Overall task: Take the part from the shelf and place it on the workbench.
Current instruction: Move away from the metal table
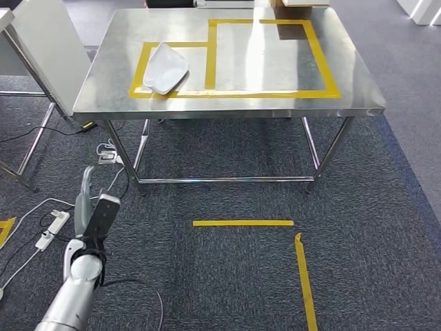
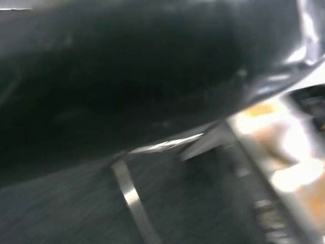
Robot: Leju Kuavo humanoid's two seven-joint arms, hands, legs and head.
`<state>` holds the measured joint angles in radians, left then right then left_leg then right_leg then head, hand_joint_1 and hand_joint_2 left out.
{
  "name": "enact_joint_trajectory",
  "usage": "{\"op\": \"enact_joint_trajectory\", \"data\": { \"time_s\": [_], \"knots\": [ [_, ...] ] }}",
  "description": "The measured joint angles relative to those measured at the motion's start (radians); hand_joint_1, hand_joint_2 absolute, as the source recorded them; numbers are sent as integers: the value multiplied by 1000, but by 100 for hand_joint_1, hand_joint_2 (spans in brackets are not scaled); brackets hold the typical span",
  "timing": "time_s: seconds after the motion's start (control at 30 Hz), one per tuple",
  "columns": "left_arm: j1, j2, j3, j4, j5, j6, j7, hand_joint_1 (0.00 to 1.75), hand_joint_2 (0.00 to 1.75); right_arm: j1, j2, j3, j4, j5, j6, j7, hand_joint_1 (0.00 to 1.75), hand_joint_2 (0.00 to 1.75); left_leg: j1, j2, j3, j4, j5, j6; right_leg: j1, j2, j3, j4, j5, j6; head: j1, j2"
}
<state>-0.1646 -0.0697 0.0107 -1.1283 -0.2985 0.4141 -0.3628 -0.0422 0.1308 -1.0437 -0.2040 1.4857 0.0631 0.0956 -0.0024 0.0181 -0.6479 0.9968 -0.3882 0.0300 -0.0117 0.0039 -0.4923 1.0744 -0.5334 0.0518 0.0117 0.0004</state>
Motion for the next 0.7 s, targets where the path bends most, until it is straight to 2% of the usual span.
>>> {"op": "enact_joint_trajectory", "data": {
  "time_s": [0.03, 0.07, 0.1, 0.13, 0.17, 0.2, 0.27, 0.3, 0.33, 0.37, 0.4, 0.43, 0.47, 0.53, 0.57, 0.63, 0.67, 0.7],
  "knots": [
    [23, -10, 27, 27, 16, 1, -8, 0, 0, 0, 3, -4, 0, -5, -4, -2, 0, 0, -1, 0, -5, 2, 10, -5, 1, 3, 44, -67, -16, -3, 0, 0],
    [40, -19, 53, 59, 26, 6, -16, 0, 0, 0, 6, -8, -1, -8, -9, -3, 0, 0, -1, -1, -8, 3, 19, -10, 3, 5, 70, -110, -33, -7, -1, 0],
    [54, -27, 79, 95, 34, 12, -24, 0, 0, 0, 9, -13, -1, -10, -15, -4, 0, 0, 0, -1, -9, 3, 29, -16, 5, 5, 74, -126, -38, -14, -1, 0],
    [66, -33, 107, 138, 41, 20, -35, 0, 0, 1, 12, -17, -1, -12, -22, -4, 0, 0, 1, -1, -11, 1, 36, -21, 5, 3, 65, -124, -33, -22, -1, 0],
    [77, -38, 134, 180, 48, 26, -45, 0, 0, 2, 15, -21, -1, -13, -28, -5, 0, 0, 4, -3, -15, 5, 28, -27, 5, 2, 57, -123, -24, -31, -1, 0],
    [88, -43, 160, 218, 54, 31, -55, 0, 0, 2, 18, -24, -2, -14, -32, -6, 0, 0, 6, -5, -23, 24, -1, -33, 5, -1, 47, -123, -13, -41, -3, 0],
    [101, -51, 205, 282, 59, 42, -63, 0, 0, 3, 21, -28, -3, -16, -40, -12, 0, 0, 9, -9, -47, 124, -110, -42, 7, -6, 23, -123, 11, -54, -8, 0],
    [104, -54, 223, 310, 59, 51, -56, 0, 0, 4, 23, -30, -3, -17, -47, -18, 0, 44, 10, -10, -58, 194, -161, -45, 10, -9, 11, -121, 23, -58, -10, 0],
    [105, -57, 241, 339, 57, 62, -45, 0, 0, 4, 25, -32, -4, -17, -56, -27, 0, 87, 10, -10, -62, 256, -187, -47, 12, -11, -2, -119, 35, -59, -10, 0],
    [107, -59, 258, 370, 55, 74, -34, 0, 0, 4, 27, -33, -5, -13, -71, -39, 0, 131, 10, -10, -55, 291, -186, -46, 13, -12, -18, -115, 45, -59, -10, 0],
    [109, -62, 278, 405, 53, 85, -26, 0, 0, 4, 30, -33, -6, -5, -91, -53, 0, 175, 10, -11, -33, 292, -165, -44, 15, -12, -35, -110, 53, -59, -10, 0],
    [112, -64, 297, 439, 52, 96, -22, 0, 0, 4, 32, -33, -7, 5, -114, -69, 0, 175, 10, -11, 4, 255, -138, -41, 16, -12, -51, -104, 60, -58, -11, 0],
    [114, -65, 318, 475, 51, 110, -25, 0, 0, 4, 35, -32, -8, 16, -139, -84, 0, 175, 9, -11, 55, 190, -120, -35, 16, -12, -64, -99, 65, -56, -11, 0],
    [115, -67, 360, 543, 51, 147, -48, 0, 0, 2, 40, -26, -8, 31, -182, -110, 0, 175, 5, -11, 148, 50, -126, -23, 20, -12, -81, -89, 75, -49, -10, 0],
    [115, -69, 382, 576, 52, 166, -64, 0, 0, 0, 42, -23, -8, 34, -197, -119, 0, 175, 2, -11, 171, 8, -138, -18, 20, -13, -87, -86, 80, -44, -10, 0],
    [120, -75, 419, 632, 52, 188, -87, 0, 0, -5, 44, -20, -8, 35, -210, -129, 0, 175, -1, -10, 176, -19, -141, -7, 19, -15, -93, -85, 92, -32, -10, 0],
    [124, -77, 434, 654, 52, 192, -93, 0, 0, -6, 45, -19, -8, 35, -212, -131, 0, 175, -1, -9, 171, -22, -134, -1, 17, -14, -100, -80, 89, -26, -10, 0],
    [126, -78, 445, 670, 53, 194, -96, 0, 0, -6, 45, -19, -8, 35, -213, -132, 0, 175, 1, -8, 166, -26, -125, 7, 16, -12, -111, -63, 72, -20, -8, 0]
  ]
}}
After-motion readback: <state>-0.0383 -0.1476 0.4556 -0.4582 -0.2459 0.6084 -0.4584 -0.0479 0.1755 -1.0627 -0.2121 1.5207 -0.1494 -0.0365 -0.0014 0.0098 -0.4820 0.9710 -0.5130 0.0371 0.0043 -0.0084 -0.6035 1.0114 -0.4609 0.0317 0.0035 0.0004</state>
